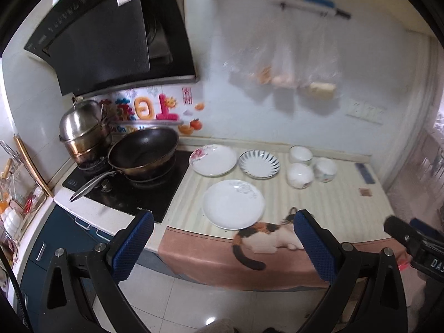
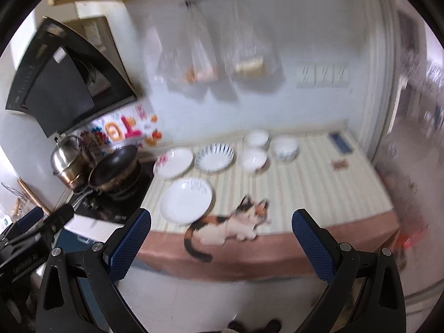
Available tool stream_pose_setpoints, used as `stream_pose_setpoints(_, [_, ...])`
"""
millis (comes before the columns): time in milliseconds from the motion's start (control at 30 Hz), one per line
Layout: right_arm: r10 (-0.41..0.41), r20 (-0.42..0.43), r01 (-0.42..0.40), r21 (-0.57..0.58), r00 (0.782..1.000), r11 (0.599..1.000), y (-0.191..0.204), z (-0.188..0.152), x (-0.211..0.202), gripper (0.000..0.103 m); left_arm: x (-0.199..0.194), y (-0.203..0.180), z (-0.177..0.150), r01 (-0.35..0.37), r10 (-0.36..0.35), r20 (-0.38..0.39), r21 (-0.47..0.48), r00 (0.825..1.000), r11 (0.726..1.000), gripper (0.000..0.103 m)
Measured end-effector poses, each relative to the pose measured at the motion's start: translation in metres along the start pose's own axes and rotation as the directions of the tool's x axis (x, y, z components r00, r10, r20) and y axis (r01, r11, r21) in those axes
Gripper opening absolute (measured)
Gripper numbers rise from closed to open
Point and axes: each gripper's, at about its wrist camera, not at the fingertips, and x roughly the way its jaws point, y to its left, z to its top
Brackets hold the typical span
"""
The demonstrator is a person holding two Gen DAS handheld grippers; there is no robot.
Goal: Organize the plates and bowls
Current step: 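Move both tools to the grey-flower white plate and grip its rim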
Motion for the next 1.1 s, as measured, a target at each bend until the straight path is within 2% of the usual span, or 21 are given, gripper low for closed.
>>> stream_pose_setpoints(100, [0.019,-0.097,-0.017,0.024,0.995,1.0,-0.006,-0.002,0.058,0.103,0.048,0.012,0.002,-0.05,0.049,-0.05,-0.011,0.998,0.999,0.103])
stream_pose_setpoints(200, [0.036,-0.17,-0.031,0.027,0.985,0.999,-0.01,-0.002,0.114,0.103,0.111,0.024,0.005,-0.08,0.074,-0.151,-0.032,0.986,0.996,0.103])
stream_pose_setpoints(267, [0.053,-0.224,-0.046,0.034,0.973,0.998,-0.013,0.002,0.16,0.103,0.147,0.031,0.005,-0.09,0.076,-0.214,-0.054,0.974,0.995,0.103])
stream_pose_setpoints(367, [0.121,-0.321,-0.103,0.071,0.939,0.992,-0.019,0.008,0.235,0.103,0.206,0.04,0.002,-0.107,0.075,-0.295,-0.096,0.953,0.99,0.103])
stream_pose_setpoints(433, [0.168,-0.368,-0.143,0.095,0.914,0.985,-0.02,0.014,0.286,0.103,0.246,0.045,-0.004,-0.135,0.092,-0.344,-0.103,0.934,0.985,0.102])
stream_pose_setpoints(533, [0.186,-0.43,-0.162,0.093,0.884,0.982,-0.017,0.019,0.361,0.102,0.307,0.051,-0.01,-0.14,0.076,-0.425,-0.123,0.902,0.982,0.101])
stream_pose_setpoints(600, [0.179,-0.463,-0.162,0.076,0.868,0.984,-0.012,0.021,0.407,0.099,0.349,0.058,-0.019,-0.129,0.039,-0.484,-0.154,0.874,0.98,0.092])
stream_pose_setpoints(667, [0.182,-0.495,-0.171,0.067,0.849,0.983,-0.009,0.02,0.452,0.095,0.381,0.061,-0.028,-0.124,0.015,-0.53,-0.171,0.848,0.978,0.089])
stream_pose_setpoints(733, [0.184,-0.537,-0.174,0.07,0.823,0.982,-0.005,0.018,0.495,0.085,0.414,0.064,-0.035,-0.132,0.002,-0.573,-0.186,0.819,0.974,0.079])
stream_pose_setpoints(800, [0.199,-0.57,-0.182,0.088,0.797,0.979,-0.001,0.014,0.522,0.075,0.435,0.065,-0.039,-0.131,-0.01,-0.599,-0.19,0.801,0.973,0.069])
stream_pose_setpoints(833, [0.211,-0.58,-0.189,0.099,0.786,0.977,0.001,0.012,0.536,0.07,0.446,0.064,-0.039,-0.132,-0.009,-0.608,-0.186,0.794,0.974,0.066])
stream_pose_setpoints(867, [0.222,-0.582,-0.199,0.105,0.782,0.974,0.003,0.011,0.546,0.067,0.453,0.065,-0.04,-0.129,-0.01,-0.614,-0.182,0.789,0.975,0.059])
stream_pose_setpoints(900, [0.233,-0.585,-0.21,0.108,0.777,0.972,0.005,0.01,0.55,0.061,0.462,0.065,-0.041,-0.122,-0.014,-0.623,-0.176,0.782,0.977,0.048])
stream_pose_setpoints(933, [0.244,-0.591,-0.222,0.111,0.769,0.969,0.008,0.009,0.56,0.05,0.467,0.064,-0.042,-0.115,-0.019,-0.629,-0.172,0.778,0.978,0.043])
stream_pose_setpoints(967, [0.252,-0.596,-0.229,0.115,0.762,0.966,0.01,0.007,0.564,0.044,0.469,0.063,-0.043,-0.109,-0.023,-0.632,-0.17,0.775,0.979,0.037])
stream_pose_setpoints(1000, [0.255,-0.584,-0.235,0.112,0.771,0.966,0.011,0.008,0.566,0.037,0.47,0.062,-0.042,-0.088,-0.044,-0.616,-0.183,0.786,0.979,0.033])
stream_pose_setpoints(1033, [0.265,-0.57,-0.251,0.105,0.778,0.962,0.014,0.01,0.566,0.026,0.468,0.061,-0.04,-0.093,-0.034,-0.604,-0.178,0.796,0.98,0.032])
stream_pose_setpoints(1100, [0.244,-0.57,-0.245,0.076,0.785,0.966,0.017,0.007,0.569,0.021,0.464,0.058,-0.038,-0.106,-0.01,-0.596,-0.158,0.803,0.982,0.031])
